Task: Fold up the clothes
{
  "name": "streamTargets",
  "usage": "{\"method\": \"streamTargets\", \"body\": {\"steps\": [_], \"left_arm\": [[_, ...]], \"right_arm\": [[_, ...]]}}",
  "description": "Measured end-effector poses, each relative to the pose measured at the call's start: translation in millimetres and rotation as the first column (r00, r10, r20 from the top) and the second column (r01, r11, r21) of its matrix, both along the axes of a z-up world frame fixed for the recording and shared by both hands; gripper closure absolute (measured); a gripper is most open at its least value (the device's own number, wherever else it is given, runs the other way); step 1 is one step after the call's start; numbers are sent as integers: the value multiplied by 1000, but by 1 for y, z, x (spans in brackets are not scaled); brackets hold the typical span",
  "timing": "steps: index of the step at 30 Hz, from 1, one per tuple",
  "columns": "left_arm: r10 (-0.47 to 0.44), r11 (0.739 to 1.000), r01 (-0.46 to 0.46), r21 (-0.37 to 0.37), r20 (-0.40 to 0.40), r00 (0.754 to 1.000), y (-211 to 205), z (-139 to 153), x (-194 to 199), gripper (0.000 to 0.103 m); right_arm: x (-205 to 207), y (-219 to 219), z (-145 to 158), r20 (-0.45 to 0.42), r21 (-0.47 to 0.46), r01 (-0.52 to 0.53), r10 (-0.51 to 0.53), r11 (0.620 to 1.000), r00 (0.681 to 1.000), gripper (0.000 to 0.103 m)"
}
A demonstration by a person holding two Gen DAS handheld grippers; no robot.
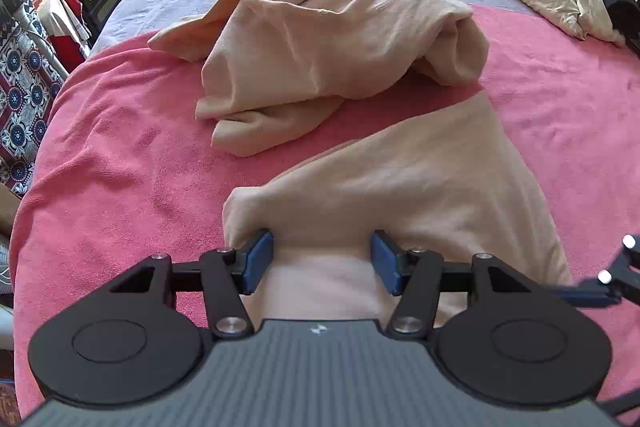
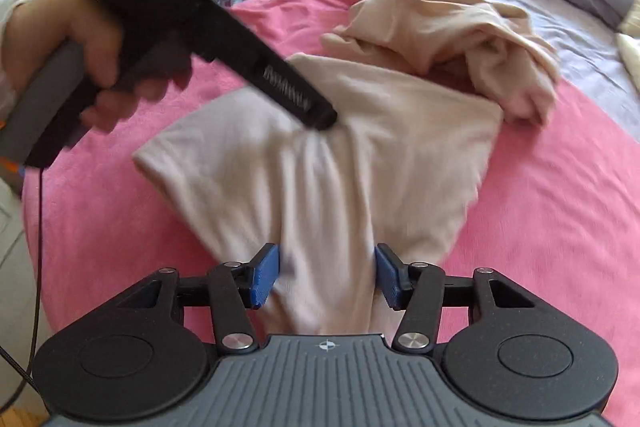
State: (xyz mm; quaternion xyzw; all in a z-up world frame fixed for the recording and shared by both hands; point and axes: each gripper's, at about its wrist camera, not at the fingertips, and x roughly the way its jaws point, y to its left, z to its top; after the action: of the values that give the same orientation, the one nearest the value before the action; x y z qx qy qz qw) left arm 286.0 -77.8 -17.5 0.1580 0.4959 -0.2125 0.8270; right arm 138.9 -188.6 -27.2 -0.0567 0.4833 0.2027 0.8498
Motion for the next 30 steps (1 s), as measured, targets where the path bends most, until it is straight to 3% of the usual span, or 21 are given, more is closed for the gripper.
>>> {"method": "streamTargets", "body": {"steps": [2, 3, 6, 12, 14, 15, 18, 20, 22, 23, 26, 28, 30], "left_arm": [[-3, 1000, 3, -2, 4, 1000, 0, 0, 0, 42], [-2, 1000, 2, -3, 5, 1000, 1, -1, 0, 42], [0, 1000, 0, -8, 10, 1000, 2, -1, -1, 42], [-37, 999, 36, 5, 54, 998, 8, 5, -16, 39], [-8, 999, 3, 50, 100, 995, 21, 11, -34, 23], [9, 997, -17, 72, 119, 993, 31, 13, -44, 23], [52, 997, -58, 56, 105, 993, 64, 15, -71, 23], [95, 993, -101, 66, 89, 991, 79, 16, -84, 23], [123, 989, -130, 66, 98, 988, 87, 20, -94, 24], [131, 988, -139, 65, 109, 985, 89, 24, -99, 25], [114, 993, -119, 24, 150, 982, 87, 35, -114, 25], [92, 996, -91, -12, 163, 982, 84, 38, -123, 24], [82, 997, -82, -4, 143, 986, 79, 27, -125, 24]], "right_arm": [[-16, 3, 1, -21, -46, -31, 30, 998, 999, 41], [-22, 5, 2, -51, -77, -55, 51, 995, 997, 33], [-31, 2, 8, -138, -94, -76, 62, 993, 988, 31], [10, -18, 48, 47, -57, 40, -38, 998, 998, 28], [34, -15, 46, 106, -86, 45, -36, 995, 994, 28], [45, -14, 44, 130, -100, 41, -27, 994, 991, 29], [76, -14, 37, 148, -29, 31, -27, 999, 989, 29], [99, -8, 22, 81, 51, 14, -18, 999, 997, 28], [123, 1, -8, -31, 26, 14, -13, 1000, 999, 24], [129, 5, -11, -46, 12, 14, -13, 1000, 999, 21], [134, 11, 15, 17, 46, -7, 7, 999, 1000, 29], [132, 11, 37, 68, 141, -53, 44, 989, 997, 29], [136, 16, 49, 53, 222, -111, 102, 969, 993, 30]]}}
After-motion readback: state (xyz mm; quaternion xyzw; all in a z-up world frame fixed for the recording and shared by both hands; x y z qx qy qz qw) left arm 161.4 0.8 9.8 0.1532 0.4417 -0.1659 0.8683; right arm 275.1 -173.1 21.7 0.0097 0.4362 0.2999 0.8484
